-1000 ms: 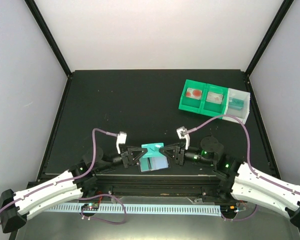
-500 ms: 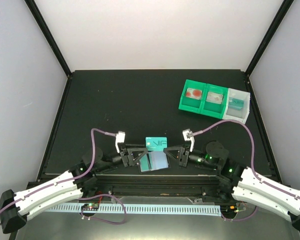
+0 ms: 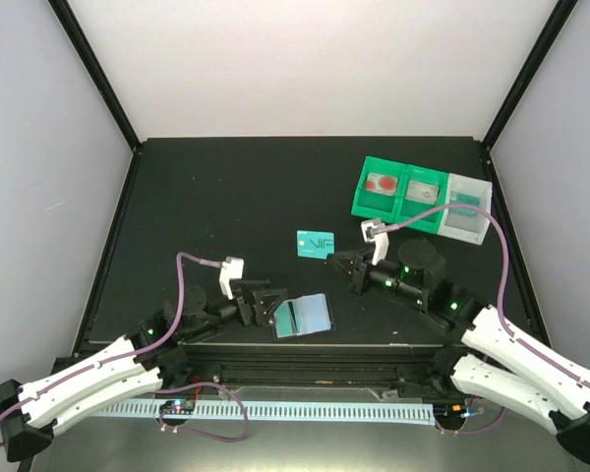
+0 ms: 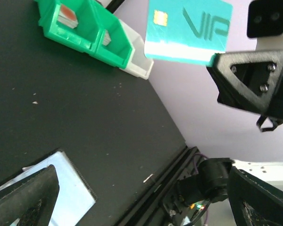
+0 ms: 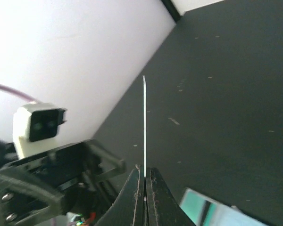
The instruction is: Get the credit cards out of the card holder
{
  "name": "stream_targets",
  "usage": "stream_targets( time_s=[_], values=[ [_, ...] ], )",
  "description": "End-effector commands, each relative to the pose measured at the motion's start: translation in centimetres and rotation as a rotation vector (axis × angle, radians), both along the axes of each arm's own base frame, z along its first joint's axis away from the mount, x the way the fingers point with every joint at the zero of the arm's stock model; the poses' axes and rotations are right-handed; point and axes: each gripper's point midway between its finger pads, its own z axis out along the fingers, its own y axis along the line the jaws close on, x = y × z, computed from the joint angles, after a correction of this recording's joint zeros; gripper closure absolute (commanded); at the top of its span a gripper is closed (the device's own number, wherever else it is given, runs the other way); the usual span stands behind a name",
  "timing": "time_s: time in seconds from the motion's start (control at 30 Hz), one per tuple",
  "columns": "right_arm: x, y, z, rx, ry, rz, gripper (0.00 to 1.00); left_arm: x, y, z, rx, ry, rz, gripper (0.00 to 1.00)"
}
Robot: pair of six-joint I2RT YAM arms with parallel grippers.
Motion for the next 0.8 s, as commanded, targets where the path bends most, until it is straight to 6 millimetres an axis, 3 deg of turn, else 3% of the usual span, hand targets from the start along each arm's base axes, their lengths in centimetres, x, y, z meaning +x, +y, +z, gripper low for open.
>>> stream_targets(
  time_s=[0.0,0.17,0.43,0.57,0.77],
  values=[
    [2.6,-1.4,-1.9,-0.110,0.010,-0.019,0.99,0.5,0.8,-0.4,0.083,-0.011,0.034,0.01],
    [6.9,-5.5,-3.9,-0.152,0.069,-0.097,0.99,0.0,0.6,-1.4,0.078,0.002,0.005,0.01],
    [14.2,-15.6,-6.1,-0.343,0.119,-0.438,0.99,0.1,1.3,-1.7,0.117,0.006,0.032,0.01],
    [16.8,-19.9,-5.5,-0.393,0.141,-0.520,0.99,0.3,1.7,-2.1,0.135,0.012,0.052,0.01],
    [19.6,-26.5,-6.7,-0.406,0.240,-0.658,0.99,0.5,1.9,-2.9,0.133,0.020,0.074,0.01]
  ],
)
